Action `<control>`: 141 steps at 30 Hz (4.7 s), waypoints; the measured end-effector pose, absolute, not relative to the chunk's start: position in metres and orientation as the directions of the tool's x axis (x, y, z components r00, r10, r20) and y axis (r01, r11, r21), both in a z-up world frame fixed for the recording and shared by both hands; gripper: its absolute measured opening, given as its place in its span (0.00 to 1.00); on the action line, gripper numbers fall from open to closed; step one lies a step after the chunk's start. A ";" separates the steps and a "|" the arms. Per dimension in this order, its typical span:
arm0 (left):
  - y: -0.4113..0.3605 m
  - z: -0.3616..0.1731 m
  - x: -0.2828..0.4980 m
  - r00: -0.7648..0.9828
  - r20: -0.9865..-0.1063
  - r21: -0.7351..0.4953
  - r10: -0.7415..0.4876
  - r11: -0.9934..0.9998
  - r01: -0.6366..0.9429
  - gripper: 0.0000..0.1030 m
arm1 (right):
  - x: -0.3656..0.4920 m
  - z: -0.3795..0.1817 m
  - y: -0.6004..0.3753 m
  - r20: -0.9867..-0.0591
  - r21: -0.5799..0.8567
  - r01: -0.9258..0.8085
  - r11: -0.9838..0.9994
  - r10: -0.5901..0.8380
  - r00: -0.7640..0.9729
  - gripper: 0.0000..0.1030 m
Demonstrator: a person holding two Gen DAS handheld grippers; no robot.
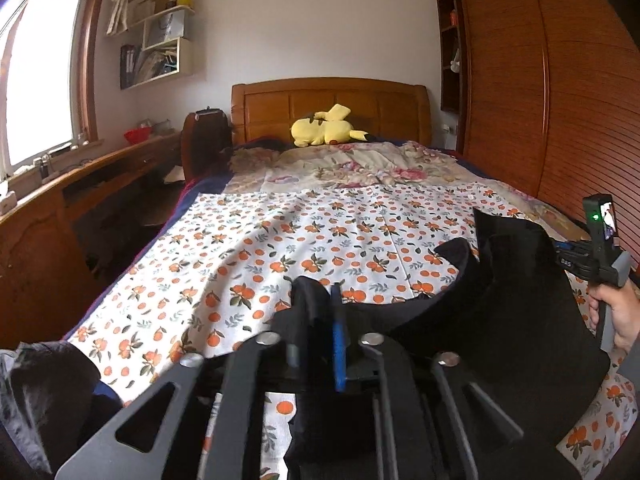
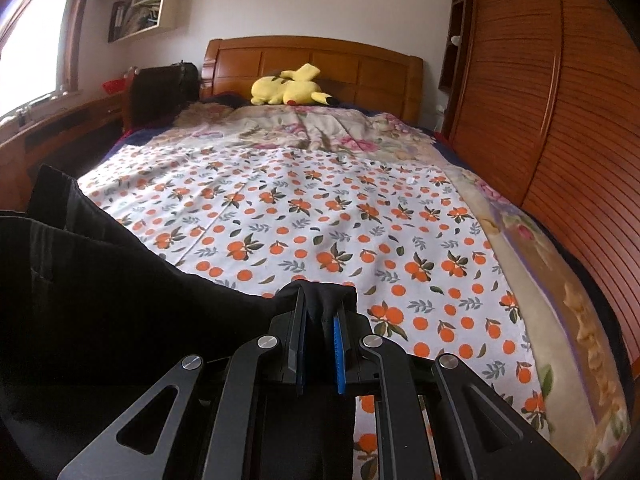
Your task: Fold large clothes
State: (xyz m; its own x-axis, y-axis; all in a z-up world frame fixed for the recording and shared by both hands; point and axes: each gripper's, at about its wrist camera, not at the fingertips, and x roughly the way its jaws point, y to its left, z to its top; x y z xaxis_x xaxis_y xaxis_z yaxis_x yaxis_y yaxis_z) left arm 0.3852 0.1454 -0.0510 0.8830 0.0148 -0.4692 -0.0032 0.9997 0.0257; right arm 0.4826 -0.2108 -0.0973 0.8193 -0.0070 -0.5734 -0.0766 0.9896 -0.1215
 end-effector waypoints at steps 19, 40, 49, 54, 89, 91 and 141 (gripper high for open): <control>0.122 -0.135 0.332 0.828 -0.553 -0.025 -0.092 0.995 0.094 0.56 | 0.454 -0.099 -0.187 -0.582 -0.152 -0.142 0.978 0.028 0.813 0.44; 0.092 -0.157 0.292 0.810 -0.551 -0.043 -0.199 0.977 0.211 0.65 | 0.299 -0.172 -0.113 -0.704 -0.028 -0.447 0.894 0.299 0.644 0.44; 0.071 -0.177 0.288 0.772 -0.594 -0.028 -0.228 0.964 0.263 0.65 | 0.299 -0.198 -0.104 -0.755 -0.081 -0.470 0.879 0.253 0.604 0.44; 0.057 -0.182 0.282 0.759 -0.603 -0.028 -0.247 0.957 0.289 0.65 | 0.288 -0.185 -0.111 -0.726 -0.069 -0.438 0.896 0.256 0.639 0.44; 0.042 -0.217 0.285 0.729 -0.657 0.030 -0.189 0.961 0.276 0.67 | 0.262 -0.179 -0.273 -0.698 0.123 0.003 0.992 0.084 0.711 0.75; 0.042 -0.217 0.285 0.731 -0.656 0.030 -0.188 0.961 0.274 0.67 | 0.264 -0.181 -0.276 -0.702 0.165 0.007 0.986 0.112 0.704 0.76; 0.171 -0.209 0.262 0.695 -0.704 -0.135 -0.145 0.988 0.069 0.10 | 0.270 -0.161 -0.269 -0.642 0.212 -0.083 0.974 0.203 0.739 0.06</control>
State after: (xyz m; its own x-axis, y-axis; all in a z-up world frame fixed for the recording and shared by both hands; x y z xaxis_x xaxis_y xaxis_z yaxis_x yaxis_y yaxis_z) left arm 0.2622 0.1713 -0.2089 0.6955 -0.1446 -0.7039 0.0691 0.9885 -0.1349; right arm 0.2698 -0.2694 -0.1607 0.7390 0.2032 -0.6423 -0.0834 0.9737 0.2120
